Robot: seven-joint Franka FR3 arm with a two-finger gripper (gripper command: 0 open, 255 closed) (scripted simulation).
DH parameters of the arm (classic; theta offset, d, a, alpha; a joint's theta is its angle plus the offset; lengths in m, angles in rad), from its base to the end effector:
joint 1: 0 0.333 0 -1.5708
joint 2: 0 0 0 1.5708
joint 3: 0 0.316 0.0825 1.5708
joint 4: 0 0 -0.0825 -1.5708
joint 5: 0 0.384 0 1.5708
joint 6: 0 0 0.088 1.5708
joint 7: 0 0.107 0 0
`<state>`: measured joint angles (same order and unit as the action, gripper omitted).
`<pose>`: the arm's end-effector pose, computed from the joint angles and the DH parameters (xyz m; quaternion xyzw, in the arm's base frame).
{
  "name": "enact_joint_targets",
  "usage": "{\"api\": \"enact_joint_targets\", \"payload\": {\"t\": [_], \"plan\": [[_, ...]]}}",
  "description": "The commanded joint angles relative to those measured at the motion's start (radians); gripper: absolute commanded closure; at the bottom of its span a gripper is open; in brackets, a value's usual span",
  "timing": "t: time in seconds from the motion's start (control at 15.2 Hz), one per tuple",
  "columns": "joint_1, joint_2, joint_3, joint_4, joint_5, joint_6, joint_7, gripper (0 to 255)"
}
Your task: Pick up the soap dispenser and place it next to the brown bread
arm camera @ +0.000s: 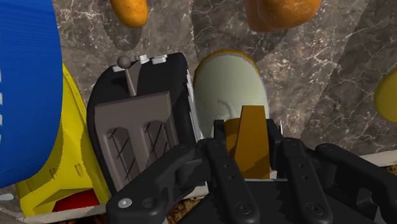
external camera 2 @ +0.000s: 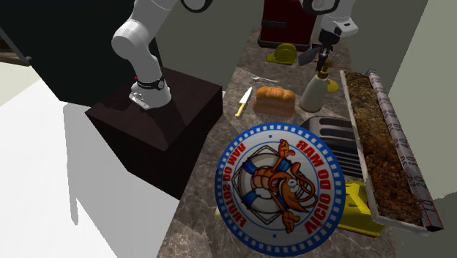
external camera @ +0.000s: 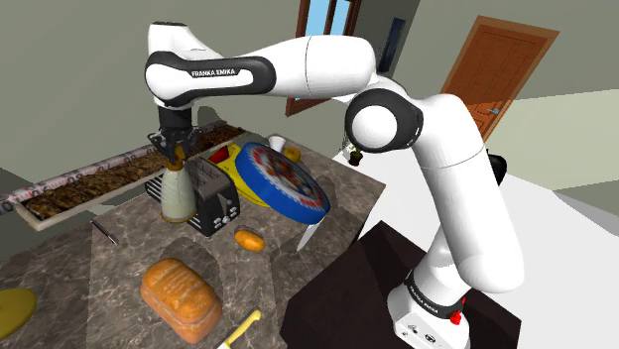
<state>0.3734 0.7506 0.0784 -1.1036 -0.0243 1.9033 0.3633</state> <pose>0.6929 0.3139 0.3781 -0.9989 -0.0367 -0.0176 0.0238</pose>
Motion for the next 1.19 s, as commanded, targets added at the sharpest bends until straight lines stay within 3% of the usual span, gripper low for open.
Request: {"api": "enact_joint_targets", "payload": {"t": [0.0, 1.12], "plan": [[0.0, 0.004, 0.0, -0.021, 0.0, 0.026, 0.001, 255], [0.0, 0.081, -0.004, -0.12, -0.004, 0.202, -0.001, 255]]}}
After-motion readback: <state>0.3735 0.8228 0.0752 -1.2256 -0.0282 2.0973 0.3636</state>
